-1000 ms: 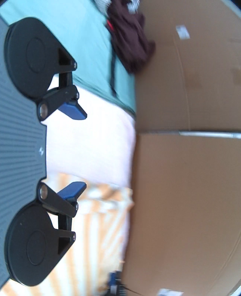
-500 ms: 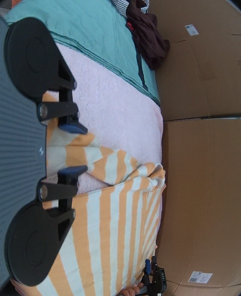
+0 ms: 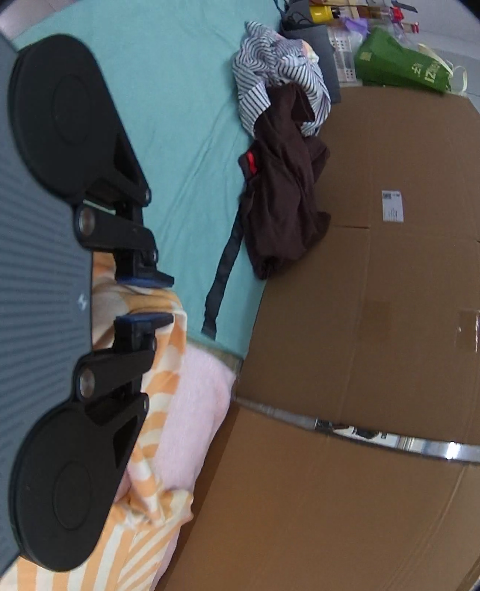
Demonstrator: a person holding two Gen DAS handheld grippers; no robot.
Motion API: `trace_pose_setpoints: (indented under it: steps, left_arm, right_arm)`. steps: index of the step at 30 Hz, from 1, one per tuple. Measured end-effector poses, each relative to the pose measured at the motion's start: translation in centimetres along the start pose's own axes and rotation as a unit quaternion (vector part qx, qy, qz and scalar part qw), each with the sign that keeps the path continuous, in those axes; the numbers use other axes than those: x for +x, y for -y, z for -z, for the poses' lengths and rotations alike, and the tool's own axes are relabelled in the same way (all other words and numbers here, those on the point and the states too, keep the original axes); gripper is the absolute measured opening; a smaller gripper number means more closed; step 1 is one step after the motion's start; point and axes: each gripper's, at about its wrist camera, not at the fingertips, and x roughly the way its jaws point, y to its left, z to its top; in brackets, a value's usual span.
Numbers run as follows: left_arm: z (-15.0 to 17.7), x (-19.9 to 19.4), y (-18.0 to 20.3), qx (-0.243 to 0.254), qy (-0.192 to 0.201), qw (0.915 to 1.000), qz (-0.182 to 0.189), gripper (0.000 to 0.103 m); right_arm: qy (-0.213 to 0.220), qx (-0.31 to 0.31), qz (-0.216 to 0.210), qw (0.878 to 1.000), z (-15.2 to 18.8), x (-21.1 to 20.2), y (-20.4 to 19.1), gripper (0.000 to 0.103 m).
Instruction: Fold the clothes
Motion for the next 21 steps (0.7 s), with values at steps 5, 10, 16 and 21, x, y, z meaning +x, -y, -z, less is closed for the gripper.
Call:
trace_pose_setpoints:
  steps: [5, 10, 16, 21]
  left_arm:
    - [-1.1, 2.6, -1.5, -0.029, 0.025, 0.9979, -0.053, 0.004]
    - [-1.3, 2.6, -2.7, -0.032, 0.014, 0.9984, -0.044, 0.012]
    - [0.1, -0.3, -1.1, 0.015, 0.024, 0.9983, 0.051, 0.011]
    - [1.5, -1.5, 3.1, 0.097, 0.047, 0.9855, 0.131, 0.060]
  right_arm:
    - [0.000, 0.001, 0.000, 1.000, -0.2, -0.2, 0.4, 0.029]
    - [0.000, 0.002, -0.002, 1.000, 0.0, 0.4, 0.5, 0.029]
    - [0.000, -0.002, -0.001, 1.000, 0.1, 1.0, 0.4, 0.030]
    - [-0.017, -0.052, 0.023, 0.998, 0.0, 1.5, -2.5, 0.035]
